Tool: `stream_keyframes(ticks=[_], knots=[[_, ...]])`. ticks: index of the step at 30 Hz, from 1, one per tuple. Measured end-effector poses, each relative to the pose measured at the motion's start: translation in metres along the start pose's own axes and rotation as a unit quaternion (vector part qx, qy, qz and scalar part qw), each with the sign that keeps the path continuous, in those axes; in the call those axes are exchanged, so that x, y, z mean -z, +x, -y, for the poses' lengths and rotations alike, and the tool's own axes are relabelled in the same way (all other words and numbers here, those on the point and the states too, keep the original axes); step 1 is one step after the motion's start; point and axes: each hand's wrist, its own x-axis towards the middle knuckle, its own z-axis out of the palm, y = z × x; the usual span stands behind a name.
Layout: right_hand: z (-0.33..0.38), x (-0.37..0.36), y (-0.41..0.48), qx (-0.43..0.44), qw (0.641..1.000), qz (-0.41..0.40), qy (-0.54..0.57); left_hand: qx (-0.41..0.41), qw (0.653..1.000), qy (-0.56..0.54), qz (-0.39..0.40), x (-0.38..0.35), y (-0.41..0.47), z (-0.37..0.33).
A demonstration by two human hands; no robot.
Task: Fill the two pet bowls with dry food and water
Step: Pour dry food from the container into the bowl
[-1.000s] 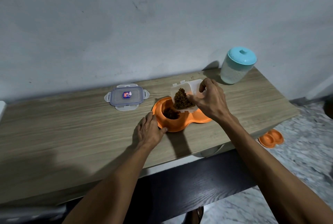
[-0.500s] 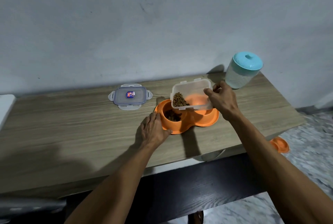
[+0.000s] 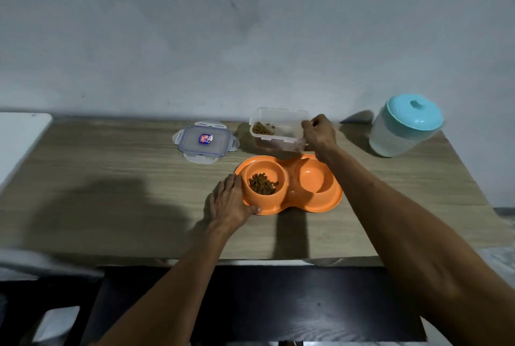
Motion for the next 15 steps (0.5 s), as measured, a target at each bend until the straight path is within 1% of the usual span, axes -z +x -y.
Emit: stream_keyframes(ticks=[7,15], knots=[[-0.002,-0.025,0.025,-0.007,0.999,0.032,-0.038,0.007,1.000,0.012,-0.026,-0.003,-0.001,-0.001],[-0.008,-0.044,0.037,-0.004,0.997,0.053,-0.051,0.009,1.000,0.001,-0.024,-0.008,0.003,0.002]])
